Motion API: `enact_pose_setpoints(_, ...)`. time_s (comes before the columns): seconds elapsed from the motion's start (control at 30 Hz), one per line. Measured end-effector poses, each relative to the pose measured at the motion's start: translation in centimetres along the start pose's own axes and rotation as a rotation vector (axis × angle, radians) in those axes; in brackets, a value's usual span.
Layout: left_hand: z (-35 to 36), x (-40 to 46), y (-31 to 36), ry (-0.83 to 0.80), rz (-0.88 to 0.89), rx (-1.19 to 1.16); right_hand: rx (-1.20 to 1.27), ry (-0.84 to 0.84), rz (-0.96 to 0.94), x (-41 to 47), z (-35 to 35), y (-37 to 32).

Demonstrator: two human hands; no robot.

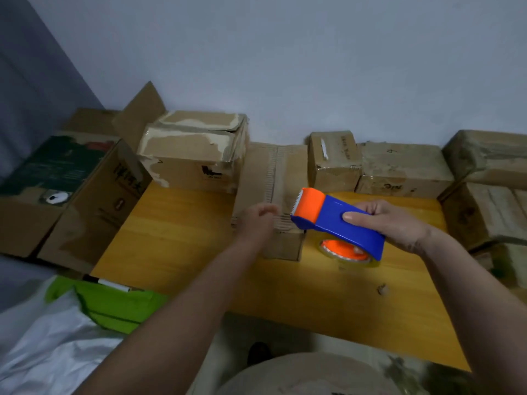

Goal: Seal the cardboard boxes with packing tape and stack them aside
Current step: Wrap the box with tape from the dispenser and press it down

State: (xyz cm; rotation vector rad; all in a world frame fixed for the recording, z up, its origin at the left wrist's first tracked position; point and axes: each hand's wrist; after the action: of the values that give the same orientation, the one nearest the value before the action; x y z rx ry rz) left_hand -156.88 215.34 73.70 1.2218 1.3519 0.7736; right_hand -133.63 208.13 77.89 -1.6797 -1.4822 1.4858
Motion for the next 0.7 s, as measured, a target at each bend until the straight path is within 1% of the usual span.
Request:
enact_pose_setpoints(0.03, 0.1, -0.3, 0.6, -0.066, -0.170, -0.251, -0.006, -0.014, -0.006, 0.1, 0.0, -0.1)
enact_pose_setpoints(0.07, 0.1, -0.5, 0.9, -0.140, -0.296, -0.440, -0.021, -0.027, -0.011, 0.2, 0.0, -0.2)
enact_pose_setpoints(0.1, -0.2, -0.6, 1.1, -0.199, -0.370, -0.564, -0.039, -0.040, -0.015, 0.3, 0.0, -0.4)
enact_pose_setpoints(0.17, -0.8, -0.6, 1.2, -0.275, -0.414, -0.710, -0.065, -0.056, -0.019, 0.4, 0.1, -0.6)
enact_pose_setpoints(0.23, -1.3, -0.6, 1.1, -0.321, -0.414, -0.738, -0.101, -0.063, -0.015, 0.4, 0.1, -0.6)
enact_pose_setpoints(0.3, -1.7, -0.7, 1.0, -0.328, -0.426, -0.743, -0.117, -0.070, -0.002, 0.6, 0.1, -0.6)
enact_pose_setpoints(0.4, -1.7, -0.7, 0.7, -0.302, -0.470, -0.765, -0.129, -0.094, 0.003, 0.8, 0.3, -0.7)
enact_pose_setpoints(0.47, -1.4, -0.7, 0.5, -0.269, -0.471, -0.735, -0.127, -0.119, 0.003, 0.9, 0.5, -0.9)
enact_pose_setpoints(0.57, -0.9, -0.7, -0.1, -0.148, -0.421, -0.675, -0.138, -0.137, 0.012, 1.1, 1.0, -1.2)
enact_pose_setpoints(0.7, -0.4, -0.9, -1.1, 0.029, -0.264, -0.570, -0.179, -0.148, 0.039, 1.9, 1.7, -1.8)
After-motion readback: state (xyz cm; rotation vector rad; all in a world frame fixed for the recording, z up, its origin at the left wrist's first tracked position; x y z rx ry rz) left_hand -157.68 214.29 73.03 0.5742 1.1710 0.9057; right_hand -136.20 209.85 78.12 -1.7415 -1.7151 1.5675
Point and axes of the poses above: each hand's wrist, its own x-axis towards the middle knuckle, its own z-axis out of the palm, y = z × x, and after that the axes turned 11 degrees about -x, right-handed
